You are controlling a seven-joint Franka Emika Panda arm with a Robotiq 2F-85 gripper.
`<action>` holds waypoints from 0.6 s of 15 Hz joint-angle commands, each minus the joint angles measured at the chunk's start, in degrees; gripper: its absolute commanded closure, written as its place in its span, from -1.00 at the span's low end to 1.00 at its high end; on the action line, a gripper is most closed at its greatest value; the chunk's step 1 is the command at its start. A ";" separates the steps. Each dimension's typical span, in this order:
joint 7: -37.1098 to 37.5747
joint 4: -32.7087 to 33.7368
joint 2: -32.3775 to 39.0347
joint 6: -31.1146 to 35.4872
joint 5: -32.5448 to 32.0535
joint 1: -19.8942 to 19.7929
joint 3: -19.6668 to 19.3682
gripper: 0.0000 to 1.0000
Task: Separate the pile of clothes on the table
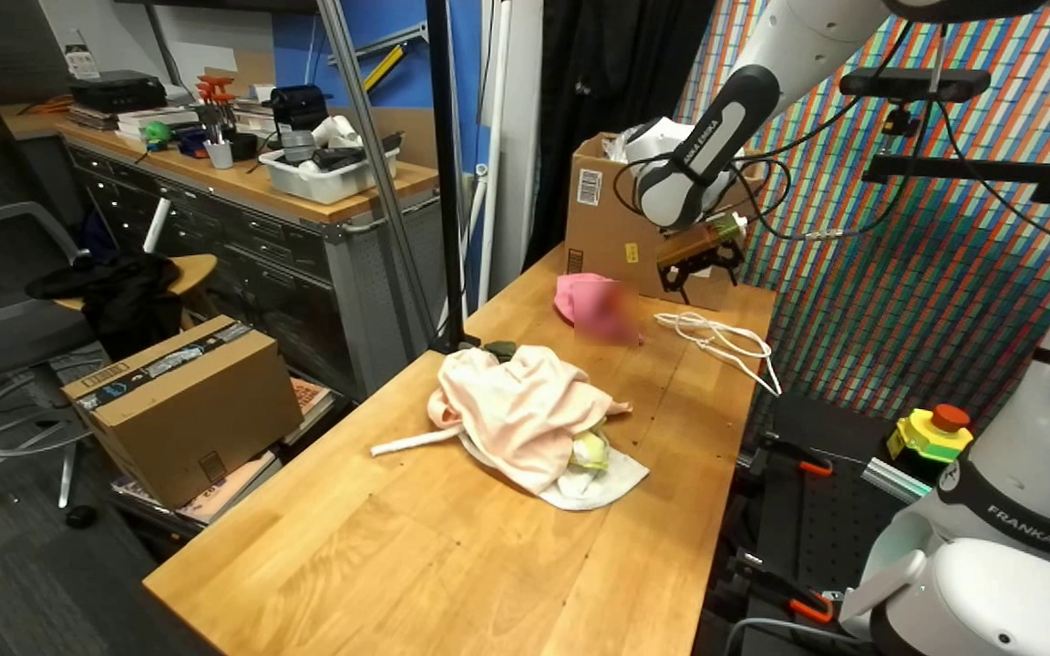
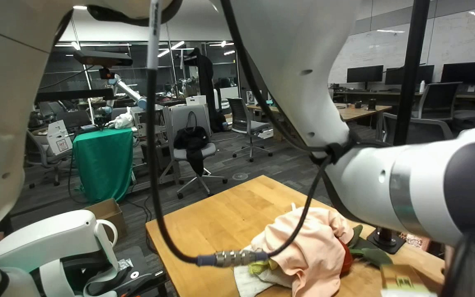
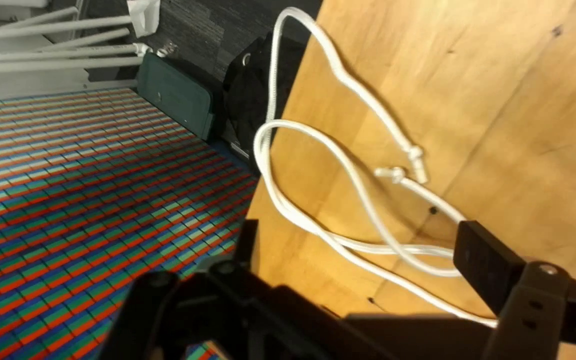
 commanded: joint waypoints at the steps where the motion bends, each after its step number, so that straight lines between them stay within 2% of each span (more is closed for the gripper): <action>1: -0.97 -3.84 -8.23 -0.27 -1.75 4.08 4.18 -1.00; 5: -3.32 -3.66 -12.10 -1.23 -1.80 7.79 10.78 -1.00; 9: -8.21 -2.75 -12.62 -0.09 -0.61 10.27 16.93 -1.00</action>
